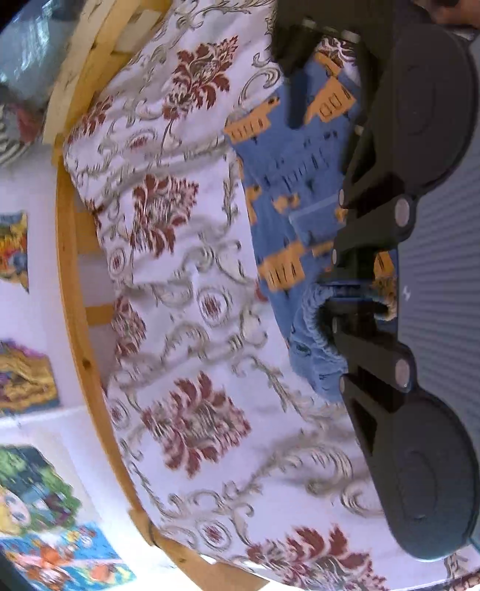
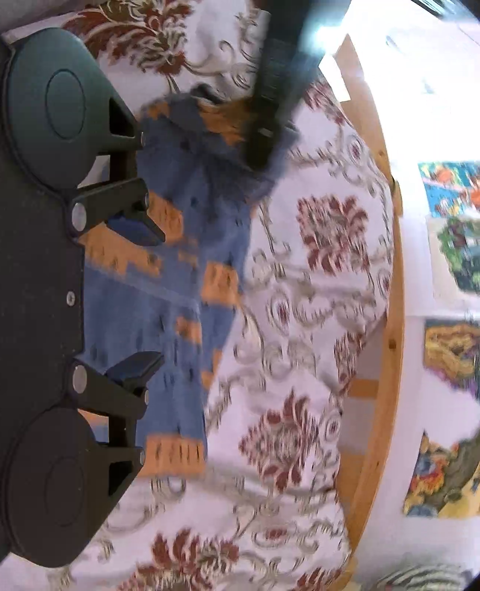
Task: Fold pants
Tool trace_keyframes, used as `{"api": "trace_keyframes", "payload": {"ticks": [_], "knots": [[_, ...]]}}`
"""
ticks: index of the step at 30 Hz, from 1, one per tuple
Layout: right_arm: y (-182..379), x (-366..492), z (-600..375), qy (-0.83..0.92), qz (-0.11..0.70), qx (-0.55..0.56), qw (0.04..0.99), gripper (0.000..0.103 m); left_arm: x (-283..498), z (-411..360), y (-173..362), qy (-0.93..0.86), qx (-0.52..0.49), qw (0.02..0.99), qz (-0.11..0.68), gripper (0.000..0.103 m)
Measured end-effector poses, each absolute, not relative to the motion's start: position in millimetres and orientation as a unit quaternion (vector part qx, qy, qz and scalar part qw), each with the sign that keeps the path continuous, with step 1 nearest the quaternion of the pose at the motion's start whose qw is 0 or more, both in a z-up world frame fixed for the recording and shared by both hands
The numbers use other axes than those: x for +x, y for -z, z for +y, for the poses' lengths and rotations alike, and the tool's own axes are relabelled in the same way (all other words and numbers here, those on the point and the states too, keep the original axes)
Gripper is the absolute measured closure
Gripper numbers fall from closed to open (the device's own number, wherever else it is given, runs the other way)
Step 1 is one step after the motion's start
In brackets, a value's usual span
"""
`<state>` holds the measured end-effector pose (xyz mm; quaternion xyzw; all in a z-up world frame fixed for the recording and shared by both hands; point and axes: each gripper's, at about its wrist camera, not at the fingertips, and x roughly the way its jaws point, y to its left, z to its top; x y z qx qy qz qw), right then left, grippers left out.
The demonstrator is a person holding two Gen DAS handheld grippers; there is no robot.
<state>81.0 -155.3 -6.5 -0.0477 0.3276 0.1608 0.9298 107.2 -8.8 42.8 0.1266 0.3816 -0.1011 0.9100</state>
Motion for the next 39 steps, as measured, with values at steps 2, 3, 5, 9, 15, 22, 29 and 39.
{"api": "trace_keyframes", "payload": {"ticks": [2, 3, 5, 9, 15, 22, 29, 39], "knots": [[1, 87, -182, -0.152, 0.334, -0.035, 0.930, 0.037, 105, -33, -34, 0.102, 0.138, 0.910, 0.378, 0.097], [-1, 89, -197, -0.148, 0.337, -0.024, 0.930, 0.037, 105, -46, -28, 0.100, 0.150, 0.910, 0.374, 0.097], [-1, 92, -223, -0.140, 0.342, 0.001, 0.929, 0.037, 101, -69, -19, 0.102, 0.166, 0.909, 0.369, 0.097], [9, 88, -252, -0.119, 0.339, 0.025, 0.933, 0.037, 104, -112, -2, 0.126, 0.161, 0.902, 0.380, 0.097], [20, 93, -266, -0.105, 0.346, 0.026, 0.932, 0.039, 107, -122, 12, 0.163, 0.113, 0.893, 0.404, 0.081], [37, 102, -254, -0.109, 0.361, -0.011, 0.926, 0.037, 54, -74, -19, 0.226, 0.071, 0.889, 0.391, 0.029], [31, 95, -237, -0.165, 0.342, -0.012, 0.925, 0.037, 40, -32, -8, 0.163, 0.124, 0.918, 0.340, 0.024], [25, 92, -233, -0.210, 0.345, 0.036, 0.914, 0.045, 68, -23, 34, 0.131, 0.145, 0.884, 0.424, 0.037]]}}
